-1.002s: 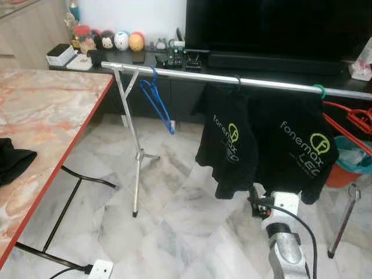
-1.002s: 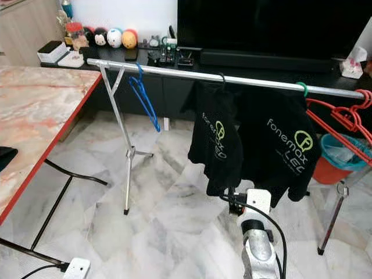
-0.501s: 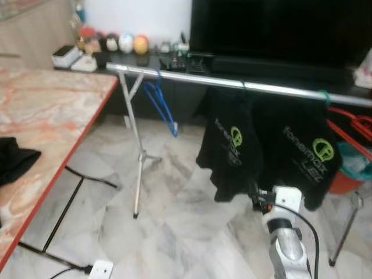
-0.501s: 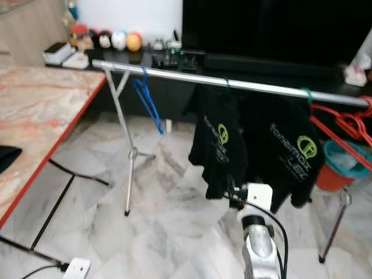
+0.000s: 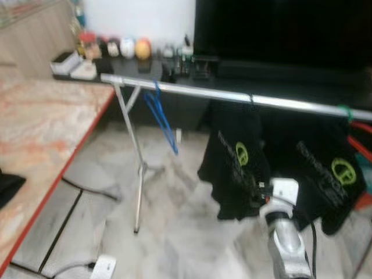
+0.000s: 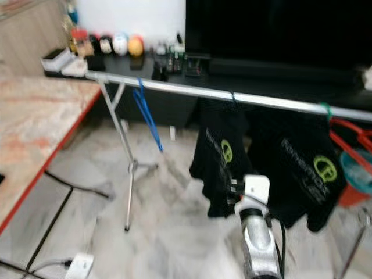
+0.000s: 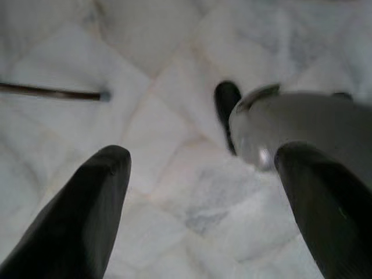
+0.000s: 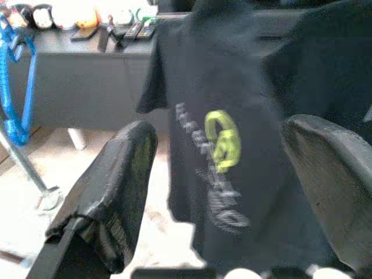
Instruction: Hang hanger
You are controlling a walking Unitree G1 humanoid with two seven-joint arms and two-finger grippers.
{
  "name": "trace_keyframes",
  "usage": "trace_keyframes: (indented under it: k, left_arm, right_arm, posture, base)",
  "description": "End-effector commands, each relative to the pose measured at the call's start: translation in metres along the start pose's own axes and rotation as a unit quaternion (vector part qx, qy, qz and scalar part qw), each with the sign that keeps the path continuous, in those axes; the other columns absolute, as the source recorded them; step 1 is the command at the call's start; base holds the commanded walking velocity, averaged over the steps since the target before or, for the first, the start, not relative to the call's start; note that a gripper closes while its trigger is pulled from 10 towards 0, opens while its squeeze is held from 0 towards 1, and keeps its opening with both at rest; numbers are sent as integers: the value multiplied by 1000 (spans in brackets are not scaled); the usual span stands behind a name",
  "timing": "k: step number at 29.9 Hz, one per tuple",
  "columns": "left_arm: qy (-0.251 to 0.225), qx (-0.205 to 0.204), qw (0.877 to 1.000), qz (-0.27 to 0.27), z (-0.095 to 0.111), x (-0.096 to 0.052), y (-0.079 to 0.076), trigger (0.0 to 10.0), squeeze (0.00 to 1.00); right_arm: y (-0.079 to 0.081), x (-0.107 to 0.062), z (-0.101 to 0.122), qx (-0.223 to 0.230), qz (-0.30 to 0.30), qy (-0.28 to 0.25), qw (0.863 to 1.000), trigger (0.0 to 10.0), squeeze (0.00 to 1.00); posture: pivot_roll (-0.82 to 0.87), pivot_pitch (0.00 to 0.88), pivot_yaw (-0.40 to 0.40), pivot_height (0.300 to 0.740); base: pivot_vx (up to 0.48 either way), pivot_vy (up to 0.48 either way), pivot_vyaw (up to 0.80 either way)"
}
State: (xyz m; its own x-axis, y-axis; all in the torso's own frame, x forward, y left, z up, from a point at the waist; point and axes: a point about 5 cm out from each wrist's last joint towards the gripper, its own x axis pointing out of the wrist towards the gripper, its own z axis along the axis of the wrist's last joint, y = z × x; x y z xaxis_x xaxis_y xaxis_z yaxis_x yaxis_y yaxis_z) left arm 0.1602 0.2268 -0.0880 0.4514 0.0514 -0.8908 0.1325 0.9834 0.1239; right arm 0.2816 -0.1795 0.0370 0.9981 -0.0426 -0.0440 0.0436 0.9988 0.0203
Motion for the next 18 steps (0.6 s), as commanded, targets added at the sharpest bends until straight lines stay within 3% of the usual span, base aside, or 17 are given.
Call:
trace_keyframes:
  k: [1, 18]
  left_arm:
    - [6, 7, 1000, -3, -3, 0, 0, 10000, 0]
    - [7, 9, 1000, -5, -3, 0, -1, 10000, 0]
  right_arm:
    - [-4, 1, 4, 1, -8, -5, 1000, 10000, 0]
    - [-17, 3, 20, -3, -43, -37, 998, 10000, 0]
  posture:
    - [-4, 0, 19, 740]
    - [-4, 0, 16, 740]
  base:
    - [296, 0, 0]
    - [294, 0, 0]
